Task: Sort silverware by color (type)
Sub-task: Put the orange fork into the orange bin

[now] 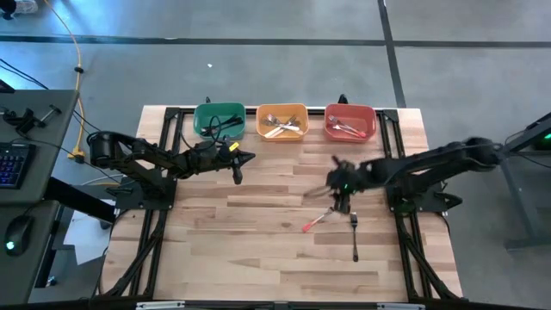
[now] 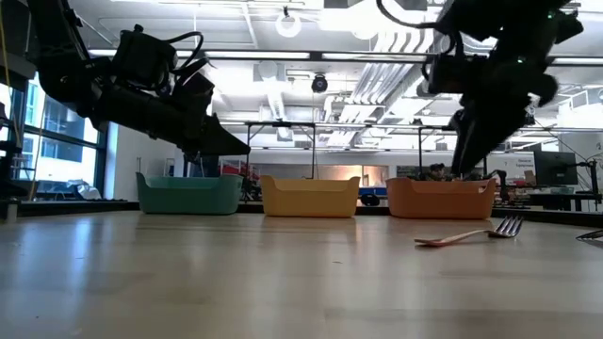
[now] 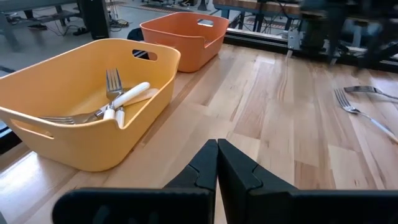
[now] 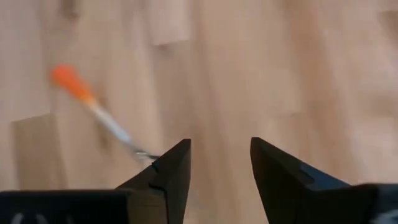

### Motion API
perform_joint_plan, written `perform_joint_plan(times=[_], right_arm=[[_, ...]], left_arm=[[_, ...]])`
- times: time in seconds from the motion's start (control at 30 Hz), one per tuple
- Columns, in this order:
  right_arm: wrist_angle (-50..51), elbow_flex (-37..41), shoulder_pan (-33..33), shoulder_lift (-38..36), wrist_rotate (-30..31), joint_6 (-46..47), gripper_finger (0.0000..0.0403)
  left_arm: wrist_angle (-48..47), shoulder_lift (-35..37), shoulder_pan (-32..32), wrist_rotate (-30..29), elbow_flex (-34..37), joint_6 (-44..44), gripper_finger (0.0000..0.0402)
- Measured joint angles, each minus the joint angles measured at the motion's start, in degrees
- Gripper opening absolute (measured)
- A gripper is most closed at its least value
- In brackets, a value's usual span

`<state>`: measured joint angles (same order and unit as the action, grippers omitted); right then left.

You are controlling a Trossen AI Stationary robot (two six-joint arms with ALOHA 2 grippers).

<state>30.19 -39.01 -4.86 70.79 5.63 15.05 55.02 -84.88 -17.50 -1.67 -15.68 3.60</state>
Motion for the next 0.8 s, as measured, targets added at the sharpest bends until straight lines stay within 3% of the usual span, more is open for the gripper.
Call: perform_joint_plan(times=[0.27,0.4,0.67,0.8], right_arm=[[1.4,-11.0,-9.8,15.1,-0.2,-0.7,0.013],[8.6,-15.8,-10.3,21.1,-0.7,-2.1,0.0125],[8.8,-17.3,-10.2,29.8,-5.9,-6.2,0.0123],[9.7,-17.6,-10.0,32.3,-7.1,-7.6,0.0103]], left_arm=[[-0.7,0.0,0.0,0.0,0.0,-0.7,0.0],[-1.6,0.0,0.0,0.0,0.0,-0.8,0.0],[-2.5,0.0,0.0,0.0,0.0,-0.8,0.0],[-2.6,0.0,0.0,0.0,0.0,-0.8,0.0]])
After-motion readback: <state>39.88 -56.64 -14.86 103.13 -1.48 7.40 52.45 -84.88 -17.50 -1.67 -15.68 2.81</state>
